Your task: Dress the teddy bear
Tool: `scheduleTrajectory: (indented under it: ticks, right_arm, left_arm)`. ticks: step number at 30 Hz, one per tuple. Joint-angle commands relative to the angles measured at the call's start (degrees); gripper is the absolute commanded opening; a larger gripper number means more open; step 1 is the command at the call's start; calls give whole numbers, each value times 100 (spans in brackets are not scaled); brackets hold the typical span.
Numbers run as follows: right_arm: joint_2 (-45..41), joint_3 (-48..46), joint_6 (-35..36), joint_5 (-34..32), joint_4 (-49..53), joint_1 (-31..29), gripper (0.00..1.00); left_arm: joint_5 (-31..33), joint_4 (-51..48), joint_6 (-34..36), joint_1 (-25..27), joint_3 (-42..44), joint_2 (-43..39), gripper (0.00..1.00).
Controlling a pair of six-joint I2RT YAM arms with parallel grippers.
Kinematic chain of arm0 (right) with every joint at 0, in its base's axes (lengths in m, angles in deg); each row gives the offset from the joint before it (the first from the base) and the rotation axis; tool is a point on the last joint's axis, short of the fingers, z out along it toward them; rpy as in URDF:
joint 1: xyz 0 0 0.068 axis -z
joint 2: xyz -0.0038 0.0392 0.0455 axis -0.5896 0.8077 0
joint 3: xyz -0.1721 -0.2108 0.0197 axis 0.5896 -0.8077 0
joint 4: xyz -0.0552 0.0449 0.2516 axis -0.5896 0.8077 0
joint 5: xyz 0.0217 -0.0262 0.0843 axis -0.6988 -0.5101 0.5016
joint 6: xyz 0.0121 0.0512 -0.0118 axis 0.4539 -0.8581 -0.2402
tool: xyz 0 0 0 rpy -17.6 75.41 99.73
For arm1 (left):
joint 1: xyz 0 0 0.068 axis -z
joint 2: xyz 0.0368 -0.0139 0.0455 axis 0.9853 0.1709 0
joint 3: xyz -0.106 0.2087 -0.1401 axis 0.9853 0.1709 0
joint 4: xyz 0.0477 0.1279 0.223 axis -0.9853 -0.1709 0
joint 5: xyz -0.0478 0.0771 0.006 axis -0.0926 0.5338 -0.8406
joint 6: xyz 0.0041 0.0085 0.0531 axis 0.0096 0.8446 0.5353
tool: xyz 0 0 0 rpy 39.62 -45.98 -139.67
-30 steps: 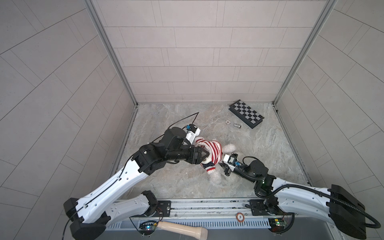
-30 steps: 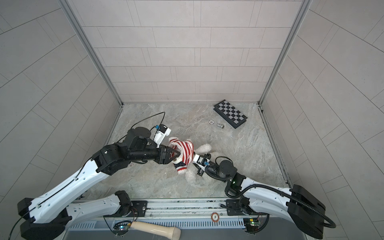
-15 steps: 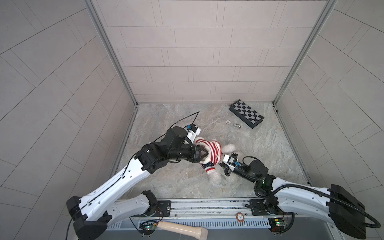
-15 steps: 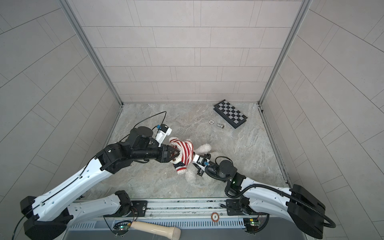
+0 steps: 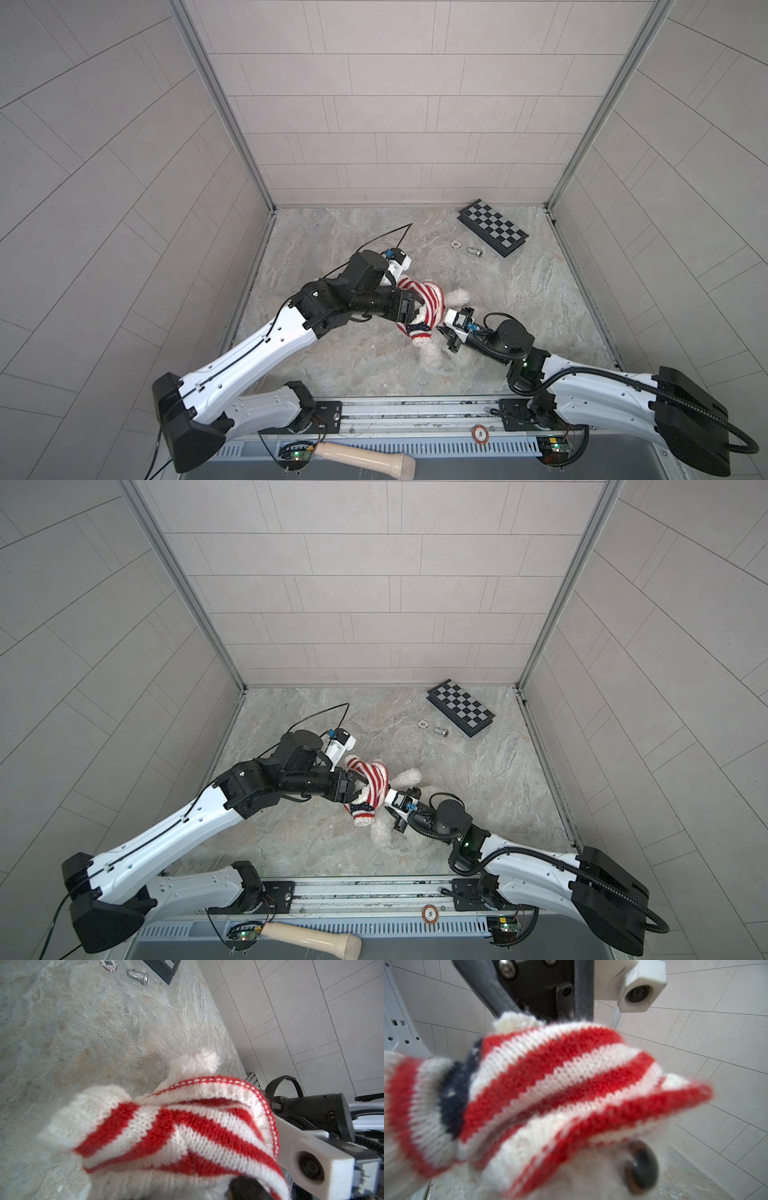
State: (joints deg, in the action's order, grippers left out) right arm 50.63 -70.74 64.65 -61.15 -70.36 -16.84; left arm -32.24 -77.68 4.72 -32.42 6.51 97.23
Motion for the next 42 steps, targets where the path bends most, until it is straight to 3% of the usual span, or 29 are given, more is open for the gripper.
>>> scheduleTrajectory:
  ticks: [1, 11, 14, 19, 25, 30, 42]
  right_arm:
    - [-31, 188, 63, 277, -627, -51, 0]
    - [-113, 182, 13, 342, -646, -68, 0]
    - [-146, 182, 19, 348, -612, -70, 0]
    - [-140, 209, 37, 353, -572, -70, 0]
    - [-142, 252, 46, 368, -520, -66, 0]
    - [-145, 270, 44, 333, -487, -67, 0]
    - [-143, 353, 42, 233, -408, -64, 0]
  left_arm:
    - [-112, 216, 94, 91, 22, 109, 69]
    - [-370, 382, 305, 174, 85, 191, 68]
    - [-626, 498, 394, 178, 206, 108, 51]
    - [-663, 415, 522, 174, 233, 64, 43]
    - [-562, 368, 598, 179, 311, 66, 54]
    - [-553, 342, 712, 180, 320, 8, 35]
    - [-220, 422, 891, 174, 347, -303, 5]
